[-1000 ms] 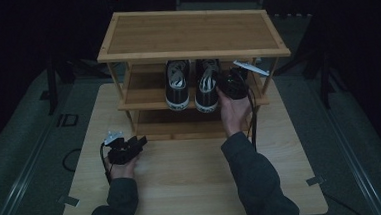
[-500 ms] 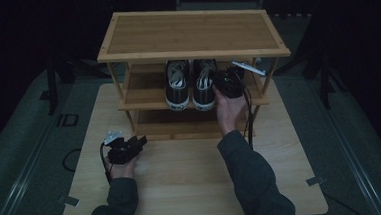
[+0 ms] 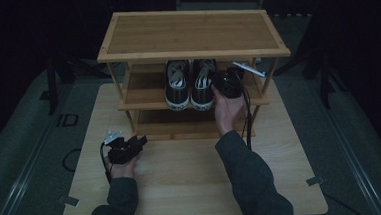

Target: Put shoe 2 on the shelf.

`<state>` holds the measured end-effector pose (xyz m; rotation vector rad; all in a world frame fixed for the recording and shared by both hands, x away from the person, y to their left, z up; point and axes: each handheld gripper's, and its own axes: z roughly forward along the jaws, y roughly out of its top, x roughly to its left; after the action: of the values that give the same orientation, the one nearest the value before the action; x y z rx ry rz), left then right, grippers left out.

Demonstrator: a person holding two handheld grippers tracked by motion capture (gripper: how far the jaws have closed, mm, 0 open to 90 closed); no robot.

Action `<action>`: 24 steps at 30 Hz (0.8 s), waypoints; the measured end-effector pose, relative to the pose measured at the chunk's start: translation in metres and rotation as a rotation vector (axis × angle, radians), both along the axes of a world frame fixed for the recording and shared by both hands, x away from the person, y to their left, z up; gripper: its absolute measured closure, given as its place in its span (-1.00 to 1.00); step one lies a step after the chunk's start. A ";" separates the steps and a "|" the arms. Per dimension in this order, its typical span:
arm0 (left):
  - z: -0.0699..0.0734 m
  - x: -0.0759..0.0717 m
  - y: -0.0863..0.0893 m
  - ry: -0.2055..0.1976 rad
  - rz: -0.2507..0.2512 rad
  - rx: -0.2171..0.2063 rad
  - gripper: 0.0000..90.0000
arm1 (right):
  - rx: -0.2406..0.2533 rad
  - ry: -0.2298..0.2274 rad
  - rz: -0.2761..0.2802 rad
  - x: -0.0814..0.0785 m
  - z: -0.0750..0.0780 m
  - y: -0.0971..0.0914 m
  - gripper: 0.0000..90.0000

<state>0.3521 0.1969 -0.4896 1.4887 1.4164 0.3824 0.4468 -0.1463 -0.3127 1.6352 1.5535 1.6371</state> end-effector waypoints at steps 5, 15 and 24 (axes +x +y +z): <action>0.000 0.000 -0.001 0.001 -0.003 0.001 0.19 | 0.016 0.004 0.001 0.000 0.000 0.001 0.96; 0.000 0.000 0.000 0.000 0.000 -0.001 0.18 | -0.063 -0.063 0.045 -0.005 -0.001 0.000 0.59; 0.000 0.000 0.000 0.000 0.001 0.002 0.18 | -0.126 -0.147 0.126 -0.031 -0.001 -0.015 0.33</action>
<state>0.3524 0.1967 -0.4896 1.4897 1.4170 0.3842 0.4162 -0.1617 -0.3137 1.3467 1.6763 1.6451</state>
